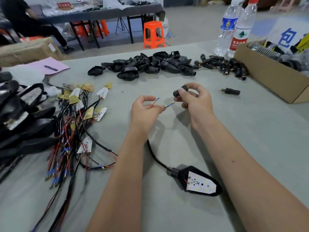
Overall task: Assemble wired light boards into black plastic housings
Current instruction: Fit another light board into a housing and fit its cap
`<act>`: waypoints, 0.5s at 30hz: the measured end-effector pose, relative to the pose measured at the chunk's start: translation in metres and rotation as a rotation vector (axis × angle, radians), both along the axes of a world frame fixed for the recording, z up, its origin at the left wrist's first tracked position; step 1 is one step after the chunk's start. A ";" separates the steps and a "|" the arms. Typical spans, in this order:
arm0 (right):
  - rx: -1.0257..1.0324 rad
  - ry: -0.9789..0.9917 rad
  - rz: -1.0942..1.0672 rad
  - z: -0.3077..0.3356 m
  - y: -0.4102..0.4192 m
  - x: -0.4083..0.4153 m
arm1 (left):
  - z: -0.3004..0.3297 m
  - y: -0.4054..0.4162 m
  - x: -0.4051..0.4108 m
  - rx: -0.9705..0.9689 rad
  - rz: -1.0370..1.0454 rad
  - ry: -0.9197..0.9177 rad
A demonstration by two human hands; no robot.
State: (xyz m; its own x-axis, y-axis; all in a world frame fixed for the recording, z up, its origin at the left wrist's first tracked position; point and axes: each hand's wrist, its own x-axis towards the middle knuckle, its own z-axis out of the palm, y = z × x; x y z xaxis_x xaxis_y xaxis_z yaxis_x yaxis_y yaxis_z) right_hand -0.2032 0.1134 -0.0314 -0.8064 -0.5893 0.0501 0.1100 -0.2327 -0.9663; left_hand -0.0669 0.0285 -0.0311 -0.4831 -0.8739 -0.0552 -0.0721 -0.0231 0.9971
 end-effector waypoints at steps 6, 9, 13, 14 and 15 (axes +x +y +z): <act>-0.039 -0.007 0.015 -0.002 0.005 0.000 | 0.000 0.001 0.003 -0.036 0.016 0.059; -0.044 -0.006 0.038 -0.002 0.005 0.000 | 0.006 0.002 0.004 0.002 -0.047 0.055; -0.045 0.006 0.061 -0.002 0.005 0.001 | 0.010 0.003 0.003 0.068 -0.045 0.080; -0.046 0.010 0.065 -0.002 0.006 0.001 | 0.009 0.003 0.003 0.055 -0.042 0.079; -0.046 0.013 0.069 -0.002 0.006 0.001 | 0.009 0.004 0.003 0.044 -0.048 0.077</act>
